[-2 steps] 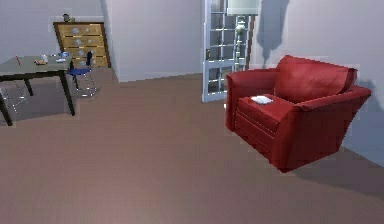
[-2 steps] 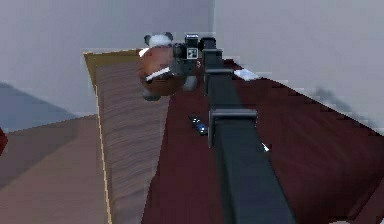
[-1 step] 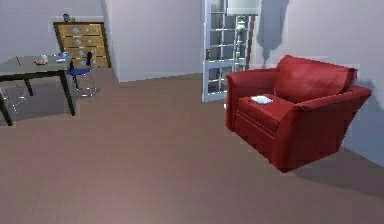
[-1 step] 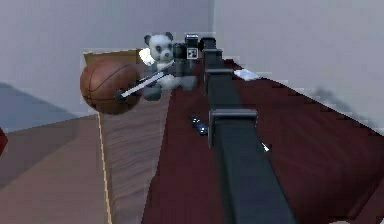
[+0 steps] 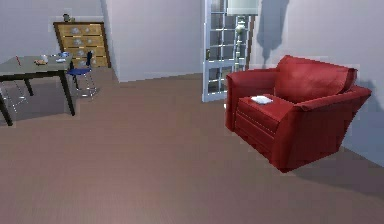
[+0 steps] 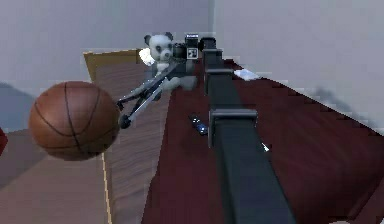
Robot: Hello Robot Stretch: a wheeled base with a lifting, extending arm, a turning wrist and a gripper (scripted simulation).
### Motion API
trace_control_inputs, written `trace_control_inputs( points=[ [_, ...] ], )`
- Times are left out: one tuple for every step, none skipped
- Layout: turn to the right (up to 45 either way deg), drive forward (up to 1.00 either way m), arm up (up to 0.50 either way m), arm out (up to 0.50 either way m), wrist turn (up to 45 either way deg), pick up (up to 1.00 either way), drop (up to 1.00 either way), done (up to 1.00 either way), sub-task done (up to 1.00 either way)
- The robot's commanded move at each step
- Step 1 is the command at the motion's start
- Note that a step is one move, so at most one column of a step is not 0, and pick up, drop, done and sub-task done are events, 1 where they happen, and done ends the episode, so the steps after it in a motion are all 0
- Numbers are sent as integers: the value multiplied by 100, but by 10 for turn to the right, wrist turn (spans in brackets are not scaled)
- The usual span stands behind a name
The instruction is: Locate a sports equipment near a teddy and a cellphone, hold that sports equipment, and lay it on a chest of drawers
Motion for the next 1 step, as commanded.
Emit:
trace_control_inputs(
  points=[
    [0, 0, 0, 0, -90, 0, 0, 0, 0]
  ],
)
